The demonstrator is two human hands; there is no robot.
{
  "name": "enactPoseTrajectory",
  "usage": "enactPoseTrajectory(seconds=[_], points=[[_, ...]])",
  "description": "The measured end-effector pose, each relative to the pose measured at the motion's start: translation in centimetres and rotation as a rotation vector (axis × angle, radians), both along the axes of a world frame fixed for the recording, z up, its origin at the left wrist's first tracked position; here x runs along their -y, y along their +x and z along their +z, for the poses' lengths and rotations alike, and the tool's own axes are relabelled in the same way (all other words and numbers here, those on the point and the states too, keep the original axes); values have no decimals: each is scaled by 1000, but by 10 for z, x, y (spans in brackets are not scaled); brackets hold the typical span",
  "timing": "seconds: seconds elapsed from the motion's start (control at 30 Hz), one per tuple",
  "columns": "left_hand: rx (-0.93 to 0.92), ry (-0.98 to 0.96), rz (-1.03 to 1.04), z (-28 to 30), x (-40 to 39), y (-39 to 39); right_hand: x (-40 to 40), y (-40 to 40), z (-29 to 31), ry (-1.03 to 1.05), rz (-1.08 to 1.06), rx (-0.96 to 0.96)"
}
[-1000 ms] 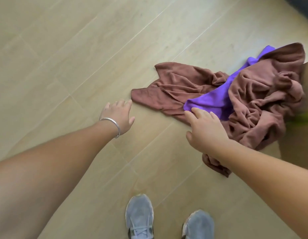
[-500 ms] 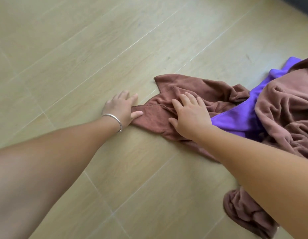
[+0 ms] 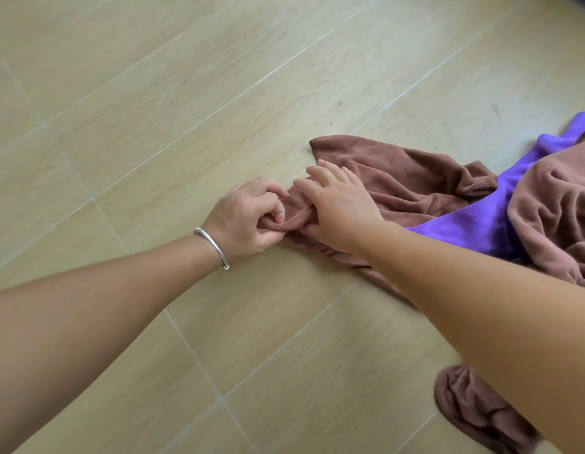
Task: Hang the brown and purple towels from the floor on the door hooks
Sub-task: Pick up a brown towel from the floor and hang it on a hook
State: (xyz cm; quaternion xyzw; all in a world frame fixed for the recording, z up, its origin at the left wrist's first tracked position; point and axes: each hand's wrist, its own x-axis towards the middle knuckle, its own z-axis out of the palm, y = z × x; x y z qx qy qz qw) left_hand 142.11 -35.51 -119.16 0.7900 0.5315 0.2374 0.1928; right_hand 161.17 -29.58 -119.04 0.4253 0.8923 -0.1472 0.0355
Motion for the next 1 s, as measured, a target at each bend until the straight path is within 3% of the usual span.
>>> enactPoseTrajectory(seconds=[0.13,0.27,0.73,1.0], points=[[43,12,1,25,13,-3,-2,0,20,-33,44,78],[50,-4,96,92,19,-11,4,21,79,13,-4,151],[-96,-9,389,448,28,-133,-32,-49,444,218,-40,212],[-196,82,544,561,53,-233,-39,-132,554,265,34,293]])
